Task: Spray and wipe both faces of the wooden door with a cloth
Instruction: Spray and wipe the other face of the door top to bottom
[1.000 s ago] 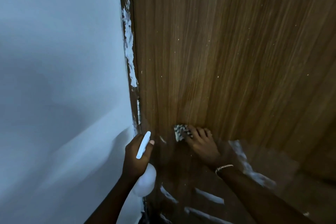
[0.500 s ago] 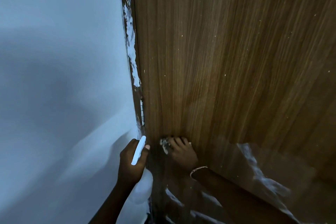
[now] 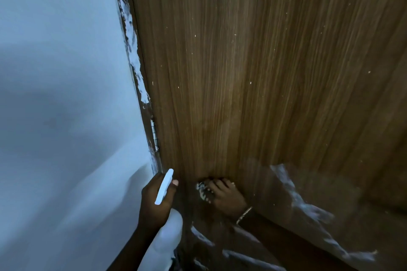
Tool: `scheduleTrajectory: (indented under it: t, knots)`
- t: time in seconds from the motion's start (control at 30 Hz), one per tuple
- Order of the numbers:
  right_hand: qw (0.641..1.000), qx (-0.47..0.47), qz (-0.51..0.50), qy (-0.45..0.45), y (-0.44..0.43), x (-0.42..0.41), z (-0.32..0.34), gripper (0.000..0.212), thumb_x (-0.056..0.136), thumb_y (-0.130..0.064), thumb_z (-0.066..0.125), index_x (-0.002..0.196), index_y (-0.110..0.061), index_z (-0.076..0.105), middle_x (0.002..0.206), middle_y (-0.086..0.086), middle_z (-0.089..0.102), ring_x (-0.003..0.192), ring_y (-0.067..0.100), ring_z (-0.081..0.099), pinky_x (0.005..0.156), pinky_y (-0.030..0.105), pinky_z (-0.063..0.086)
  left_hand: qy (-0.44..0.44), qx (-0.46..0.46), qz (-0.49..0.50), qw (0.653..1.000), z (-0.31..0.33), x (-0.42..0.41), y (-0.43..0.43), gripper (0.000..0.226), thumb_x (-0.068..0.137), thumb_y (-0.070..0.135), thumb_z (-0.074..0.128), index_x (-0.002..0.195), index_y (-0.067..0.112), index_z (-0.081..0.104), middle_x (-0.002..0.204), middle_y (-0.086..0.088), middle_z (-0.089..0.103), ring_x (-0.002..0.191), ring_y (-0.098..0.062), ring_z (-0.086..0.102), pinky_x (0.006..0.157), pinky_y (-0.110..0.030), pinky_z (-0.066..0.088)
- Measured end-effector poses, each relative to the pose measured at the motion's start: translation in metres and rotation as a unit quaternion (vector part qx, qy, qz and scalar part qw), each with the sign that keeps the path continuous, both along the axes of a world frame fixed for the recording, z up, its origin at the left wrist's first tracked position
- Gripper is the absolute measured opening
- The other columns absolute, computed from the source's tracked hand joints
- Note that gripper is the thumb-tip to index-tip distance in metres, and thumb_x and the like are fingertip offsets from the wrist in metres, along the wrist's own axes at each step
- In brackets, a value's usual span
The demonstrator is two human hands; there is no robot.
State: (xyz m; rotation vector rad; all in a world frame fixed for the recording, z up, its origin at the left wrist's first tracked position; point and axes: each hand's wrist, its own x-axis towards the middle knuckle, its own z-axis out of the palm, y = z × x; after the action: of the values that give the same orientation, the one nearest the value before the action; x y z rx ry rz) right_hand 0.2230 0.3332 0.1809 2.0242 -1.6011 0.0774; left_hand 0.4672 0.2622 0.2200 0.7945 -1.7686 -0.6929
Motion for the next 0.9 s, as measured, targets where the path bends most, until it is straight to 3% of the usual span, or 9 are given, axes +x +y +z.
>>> scheduleTrajectory:
  t: [0.13, 0.2, 0.33, 0.43, 0.53, 0.63, 0.73, 0.83, 0.9]
  knots:
    - [0.979, -0.13, -0.111, -0.114, 0.004, 0.005, 0.052, 0.049, 0.086, -0.045, 0.047, 0.126, -0.023, 0.067, 0.133, 0.013, 0.058, 0.114, 0.031, 0.049, 0.092, 0.047, 0.036, 0.01, -0.017, 0.003, 1.0, -0.002, -0.007, 0.007, 0.036, 0.087, 0.031, 0.071, 0.111, 0.004, 0.074, 0.099, 0.0, 0.073, 0.09, -0.019, 0.073, 0.085, -0.012, 0.057]
    - [0.983, -0.077, -0.111, -0.124, -0.009, 0.017, 0.056, 0.054, 0.086, -0.047, 0.048, 0.13, -0.021, 0.063, 0.136, 0.013, 0.056, 0.119, 0.031, 0.049, 0.096, 0.047, 0.036, 0.005, -0.026, -0.001, 1.0, -0.001, -0.012, 0.009, 0.035, 0.086, 0.025, 0.072, 0.114, 0.004, 0.074, 0.102, 0.003, 0.073, 0.091, -0.017, 0.073, 0.086, -0.012, 0.057]
    - [0.998, 0.007, -0.057, -0.036, 0.016, 0.0, 0.003, 0.034, 0.092, -0.039, 0.054, 0.115, -0.022, 0.072, 0.134, 0.008, 0.058, 0.116, 0.027, 0.055, 0.099, 0.044, 0.036, 0.024, -0.041, -0.026, 0.999, -0.001, -0.015, 0.015, 0.032, 0.085, 0.021, 0.072, 0.116, 0.015, 0.07, 0.101, 0.034, 0.07, 0.098, -0.013, 0.071, 0.086, -0.005, 0.053]
    - [0.994, -0.085, -0.074, -0.008, 0.079, -0.044, -0.011, 0.041, 0.087, -0.042, 0.055, 0.122, -0.024, 0.068, 0.14, 0.01, 0.047, 0.117, 0.033, 0.058, 0.101, 0.051, 0.035, 0.024, -0.043, -0.04, 0.998, -0.007, -0.018, 0.019, 0.035, 0.083, 0.022, 0.074, 0.117, 0.015, 0.068, 0.11, 0.024, 0.069, 0.099, -0.015, 0.074, 0.091, -0.007, 0.053]
    - [0.967, -0.208, -0.146, -0.037, 0.101, -0.06, 0.04, 0.061, 0.074, -0.038, 0.073, 0.132, -0.023, 0.063, 0.135, 0.016, 0.046, 0.117, 0.037, 0.047, 0.093, 0.058, 0.049, 0.027, -0.041, -0.064, 0.997, -0.008, -0.022, 0.026, 0.048, 0.09, 0.054, 0.07, 0.12, 0.016, 0.067, 0.113, 0.023, 0.065, 0.105, -0.01, 0.071, 0.093, -0.003, 0.049]
    - [0.928, -0.298, -0.195, -0.108, 0.065, -0.043, 0.085, 0.049, 0.085, -0.032, 0.053, 0.131, -0.021, 0.061, 0.129, 0.02, 0.045, 0.109, 0.037, 0.044, 0.088, 0.052, 0.046, 0.039, -0.014, -0.067, 0.997, -0.01, -0.03, 0.031, 0.056, 0.086, 0.064, 0.067, 0.12, 0.021, 0.067, 0.113, 0.031, 0.068, 0.104, -0.005, 0.072, 0.095, -0.006, 0.05]
    - [0.971, -0.2, -0.125, -0.048, 0.047, -0.039, 0.043, 0.041, 0.091, -0.03, 0.046, 0.124, -0.019, 0.068, 0.132, 0.018, 0.046, 0.108, 0.036, 0.051, 0.089, 0.048, 0.038, 0.043, -0.022, -0.08, 0.996, -0.01, -0.044, 0.036, 0.046, 0.088, 0.05, 0.072, 0.121, 0.018, 0.067, 0.115, 0.026, 0.07, 0.107, -0.007, 0.072, 0.096, -0.009, 0.052]
    - [0.988, -0.121, -0.092, 0.034, 0.093, -0.064, -0.023, 0.038, 0.092, -0.028, 0.055, 0.129, -0.022, 0.059, 0.138, 0.015, 0.042, 0.11, 0.032, 0.064, 0.095, 0.049, 0.039, 0.023, -0.083, -0.112, 0.99, -0.011, -0.061, 0.045, 0.042, 0.096, 0.053, 0.065, 0.115, 0.015, 0.069, 0.112, 0.039, 0.067, 0.106, 0.01, 0.067, 0.092, -0.004, 0.049]
    - [0.985, -0.119, -0.122, 0.017, 0.14, -0.089, -0.025, 0.067, 0.075, -0.028, 0.08, 0.135, -0.023, 0.051, 0.139, 0.016, 0.042, 0.114, 0.037, 0.062, 0.092, 0.056, 0.049, 0.008, -0.104, -0.136, 0.985, -0.015, -0.067, 0.044, 0.026, 0.094, 0.045, 0.068, 0.114, 0.029, 0.072, 0.11, 0.032, 0.068, 0.108, 0.009, 0.067, 0.091, -0.008, 0.051]
